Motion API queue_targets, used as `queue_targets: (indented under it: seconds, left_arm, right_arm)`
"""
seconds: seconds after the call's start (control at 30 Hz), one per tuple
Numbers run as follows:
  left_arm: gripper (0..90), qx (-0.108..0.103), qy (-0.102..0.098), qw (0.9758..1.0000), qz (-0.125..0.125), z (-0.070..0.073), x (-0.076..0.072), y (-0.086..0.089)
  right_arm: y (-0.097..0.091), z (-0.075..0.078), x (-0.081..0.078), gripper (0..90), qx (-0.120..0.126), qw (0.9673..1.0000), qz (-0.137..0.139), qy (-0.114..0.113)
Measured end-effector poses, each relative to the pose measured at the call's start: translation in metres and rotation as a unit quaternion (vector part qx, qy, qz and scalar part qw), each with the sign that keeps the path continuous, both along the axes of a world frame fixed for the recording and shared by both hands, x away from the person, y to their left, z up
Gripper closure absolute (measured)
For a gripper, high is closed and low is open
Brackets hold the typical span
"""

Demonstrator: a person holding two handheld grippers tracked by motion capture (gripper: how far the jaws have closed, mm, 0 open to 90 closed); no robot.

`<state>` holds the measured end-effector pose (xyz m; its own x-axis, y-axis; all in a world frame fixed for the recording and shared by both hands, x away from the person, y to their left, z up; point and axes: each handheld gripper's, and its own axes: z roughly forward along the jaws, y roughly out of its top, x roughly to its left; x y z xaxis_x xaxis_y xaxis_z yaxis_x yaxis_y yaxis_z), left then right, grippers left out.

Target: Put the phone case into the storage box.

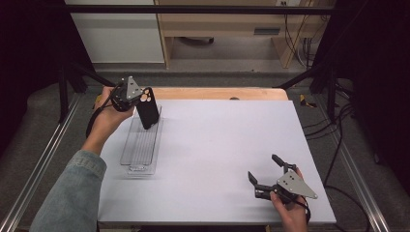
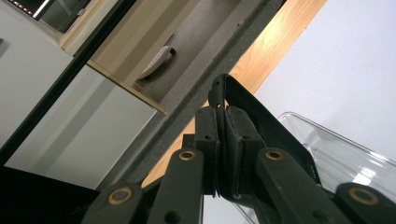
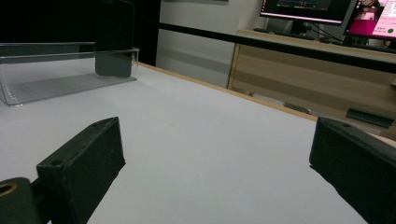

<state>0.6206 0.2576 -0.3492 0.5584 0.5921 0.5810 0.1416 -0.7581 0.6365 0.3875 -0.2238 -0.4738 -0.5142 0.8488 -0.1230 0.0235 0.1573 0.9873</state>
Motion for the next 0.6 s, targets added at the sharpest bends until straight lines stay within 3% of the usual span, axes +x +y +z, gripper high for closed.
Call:
queue_targets:
  seconds: [0.6]
  left_arm:
    - [83.8, -0.006, -0.007, 0.9999, -0.006, -0.0008, 0.0032, 0.0003]
  right_arm:
    - [-0.0010, -0.0002, -0.0001, 3.3, 0.002, 1.0000, 0.000, 0.002]
